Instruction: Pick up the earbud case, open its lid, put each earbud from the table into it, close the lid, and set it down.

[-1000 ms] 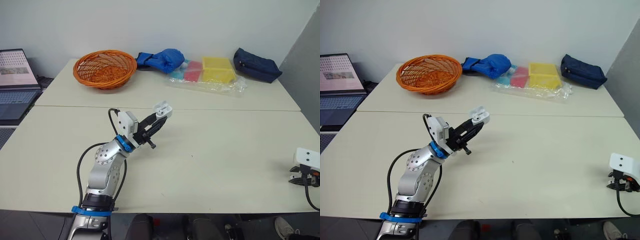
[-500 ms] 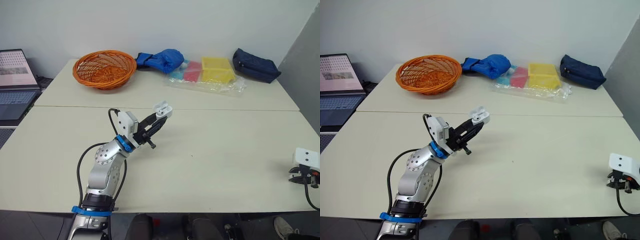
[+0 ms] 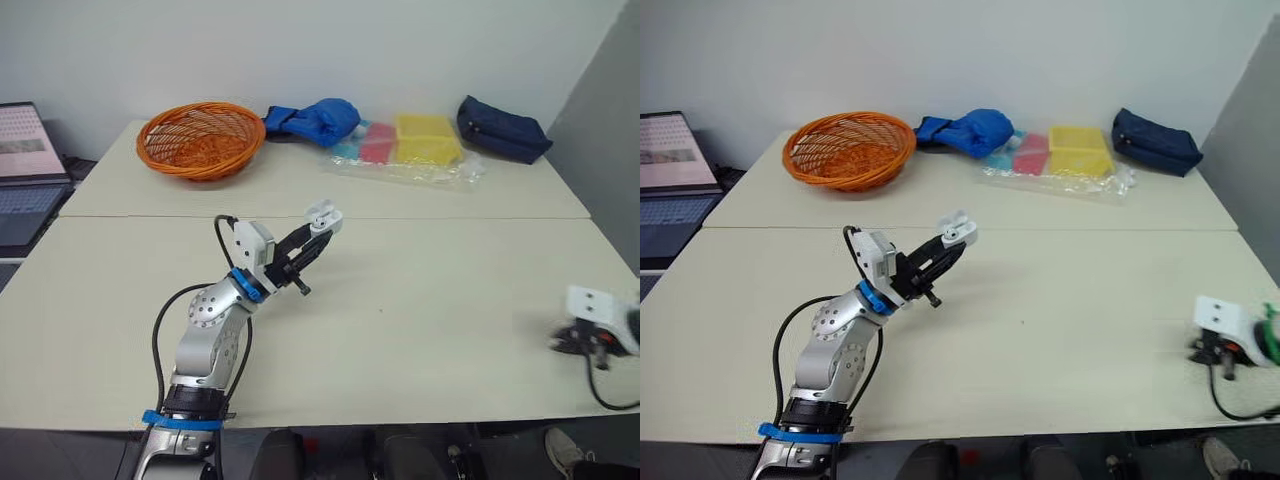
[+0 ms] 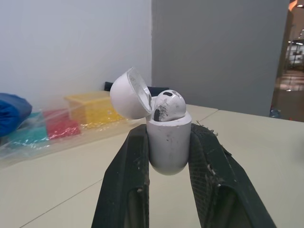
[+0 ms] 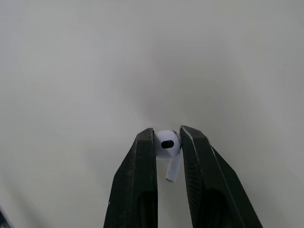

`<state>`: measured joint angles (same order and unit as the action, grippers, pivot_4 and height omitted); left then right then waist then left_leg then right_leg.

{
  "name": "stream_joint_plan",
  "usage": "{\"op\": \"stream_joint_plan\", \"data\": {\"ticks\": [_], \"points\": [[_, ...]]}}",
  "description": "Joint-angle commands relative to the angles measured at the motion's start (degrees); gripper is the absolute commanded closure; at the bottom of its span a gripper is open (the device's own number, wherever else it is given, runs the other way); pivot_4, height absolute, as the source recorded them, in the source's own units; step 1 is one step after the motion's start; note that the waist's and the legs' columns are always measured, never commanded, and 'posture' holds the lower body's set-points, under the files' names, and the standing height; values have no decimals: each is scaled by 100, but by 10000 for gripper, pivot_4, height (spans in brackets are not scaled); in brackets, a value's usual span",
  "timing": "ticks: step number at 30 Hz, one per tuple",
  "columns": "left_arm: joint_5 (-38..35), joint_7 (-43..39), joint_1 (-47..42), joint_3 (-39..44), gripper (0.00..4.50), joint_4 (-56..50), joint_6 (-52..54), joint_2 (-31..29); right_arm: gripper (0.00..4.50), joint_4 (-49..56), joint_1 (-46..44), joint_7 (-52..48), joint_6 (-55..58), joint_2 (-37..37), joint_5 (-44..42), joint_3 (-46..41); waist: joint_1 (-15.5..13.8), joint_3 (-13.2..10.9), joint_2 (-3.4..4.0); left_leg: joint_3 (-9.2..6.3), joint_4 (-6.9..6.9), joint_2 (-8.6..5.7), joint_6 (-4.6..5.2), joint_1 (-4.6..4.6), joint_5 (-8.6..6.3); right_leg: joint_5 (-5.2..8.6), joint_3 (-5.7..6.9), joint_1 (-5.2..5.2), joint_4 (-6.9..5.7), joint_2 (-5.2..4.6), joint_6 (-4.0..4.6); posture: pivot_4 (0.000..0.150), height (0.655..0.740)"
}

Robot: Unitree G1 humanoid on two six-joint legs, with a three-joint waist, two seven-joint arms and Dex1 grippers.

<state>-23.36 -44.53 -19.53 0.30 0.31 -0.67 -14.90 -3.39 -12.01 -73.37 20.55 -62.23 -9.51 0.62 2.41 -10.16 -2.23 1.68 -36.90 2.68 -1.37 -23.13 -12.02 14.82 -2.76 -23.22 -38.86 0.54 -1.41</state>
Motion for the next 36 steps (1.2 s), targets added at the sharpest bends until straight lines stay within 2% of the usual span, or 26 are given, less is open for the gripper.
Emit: {"op": "stream_joint_plan", "data": {"ticks": [1, 2, 6, 12, 14, 22, 36], "points": [[-7, -42, -194, 40, 37504, 31, -181, 33, 41351, 1319, -1105, 1436, 1892, 1418, -1460, -676, 45, -6, -3, -1, 0, 2, -1, 4, 0, 0, 1, 0, -5, 6, 1, 1500, 7400], [-7, -46, -219, 34, 37504, 59, -194, 48, 41351, 1629, -1403, 2002, 2205, 2079, -1808, -811, 51, -9, 3, -4, 0, 5, -2, 8, 1, -4, -2, 1, -9, 15, 8, 1500, 7400], [1, -86, -261, -25, 37504, 90, -213, 90, 41351, 2389, -1896, 3457, 2452, 3701, -2217, -1005, -35, -9, 13, -17, 12, 9, -3, 2, 1, 4, 15, -2, -10, 23, 25, 1500, 7400], [-15, -156, -347, -33, 37504, 132, -203, 118, 41351, 2473, -2309, 4341, 2254, 4635, -2047, -566, -118, -7, 15, -12, 2, 2, -4, -108, 0, 5, 21, -83, 1, -19, 22, 1500, 7400], [-11, -191, -403, -40, 37504, 162, -217, 116, 41351, 2370, -2387, 4503, 2157, 4852, -1959, -380, -87, -7, 15, -5, -2, -1, -3, -115, -1, 1, 15, -87, 3, -26, 16, 1500, 7400], [1, -260, -427, -22, 37504, 213, -240, 136, 41351, 2156, -2505, 4512, 1883, 5033, -1850, -36, -76, -7, 15, -11, -5, -4, -2, -114, 0, 4, 25, -89, 0, -10, 4, 1500, 7400], [-10, -240, -382, -4, 37504, 153, -251, 144, 41351, 1804, -2573, 4367, 1517, 4885, -1677, 263, -72, -7, 15, -12, -4, 3, -1, -109, 0, 3, 22, -90, -1, 10, 8, 1500, 7400]]}}
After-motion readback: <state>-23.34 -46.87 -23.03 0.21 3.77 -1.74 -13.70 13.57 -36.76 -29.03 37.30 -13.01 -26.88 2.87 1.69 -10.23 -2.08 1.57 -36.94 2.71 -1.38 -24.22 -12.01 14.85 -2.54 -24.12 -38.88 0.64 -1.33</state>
